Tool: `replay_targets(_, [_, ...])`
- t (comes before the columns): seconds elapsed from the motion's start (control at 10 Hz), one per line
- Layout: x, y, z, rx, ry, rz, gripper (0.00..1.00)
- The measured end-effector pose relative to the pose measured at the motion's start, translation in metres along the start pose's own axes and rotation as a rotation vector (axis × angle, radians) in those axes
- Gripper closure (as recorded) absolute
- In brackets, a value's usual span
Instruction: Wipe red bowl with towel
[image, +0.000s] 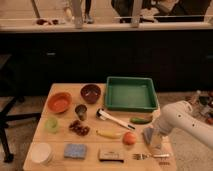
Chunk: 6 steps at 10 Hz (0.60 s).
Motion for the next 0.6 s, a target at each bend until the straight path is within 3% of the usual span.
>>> replay_targets(0.2, [0.0026,-0.0011,0.0029,0.014,0.011,0.011,0.21])
replay_targets(0.6, [0.0033,-0.0014,0.0108,0.023,0.024,0.007,0.6])
